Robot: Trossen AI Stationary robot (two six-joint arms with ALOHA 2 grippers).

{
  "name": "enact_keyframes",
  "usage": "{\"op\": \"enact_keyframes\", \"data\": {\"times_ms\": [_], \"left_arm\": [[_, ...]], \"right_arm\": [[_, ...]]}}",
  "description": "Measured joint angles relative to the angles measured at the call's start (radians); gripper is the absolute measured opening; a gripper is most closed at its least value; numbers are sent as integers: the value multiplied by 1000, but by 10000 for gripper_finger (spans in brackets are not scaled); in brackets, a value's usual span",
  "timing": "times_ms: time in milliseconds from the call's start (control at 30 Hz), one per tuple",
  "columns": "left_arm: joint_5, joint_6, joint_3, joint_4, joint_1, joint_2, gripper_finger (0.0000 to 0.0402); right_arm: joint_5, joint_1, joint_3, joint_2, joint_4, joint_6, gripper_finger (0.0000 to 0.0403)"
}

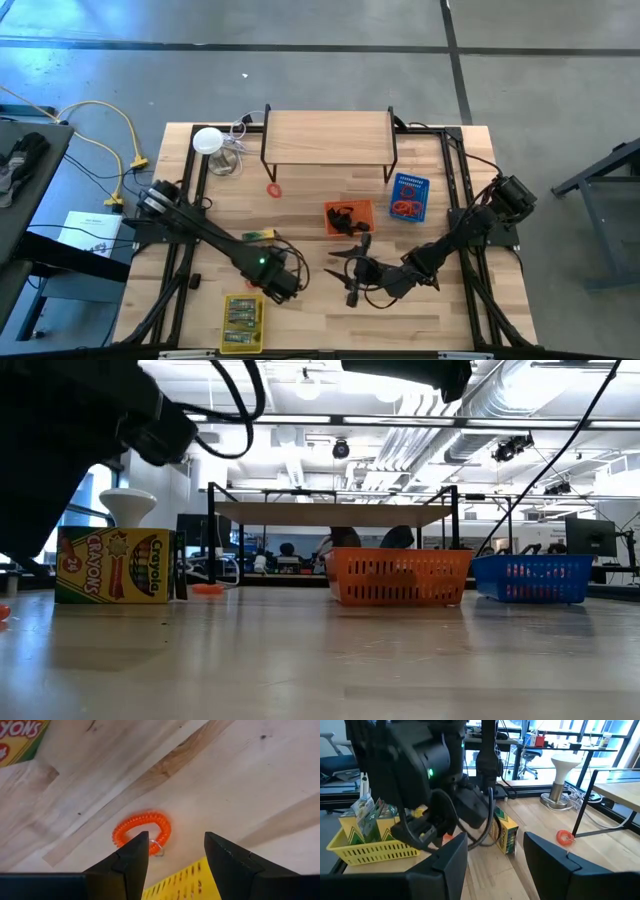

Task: Pick & Place Office Desk Supplies
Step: Put the spring keychain into the blue bin

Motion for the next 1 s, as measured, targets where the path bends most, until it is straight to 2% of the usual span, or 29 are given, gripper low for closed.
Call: {"op": "enact_keyframes", "data": {"times_ms": [233,767,1000], "left_arm": [[49,1,0,2,6,49,181],[52,74,1,55,6,108,181],[17,101,1,66,11,108,169]], "right_arm": [[-3,0,0,0,-4,2,181],[-27,0,0,1,-3,3,181],[-27,0,0,1,-2,3,181]]}}
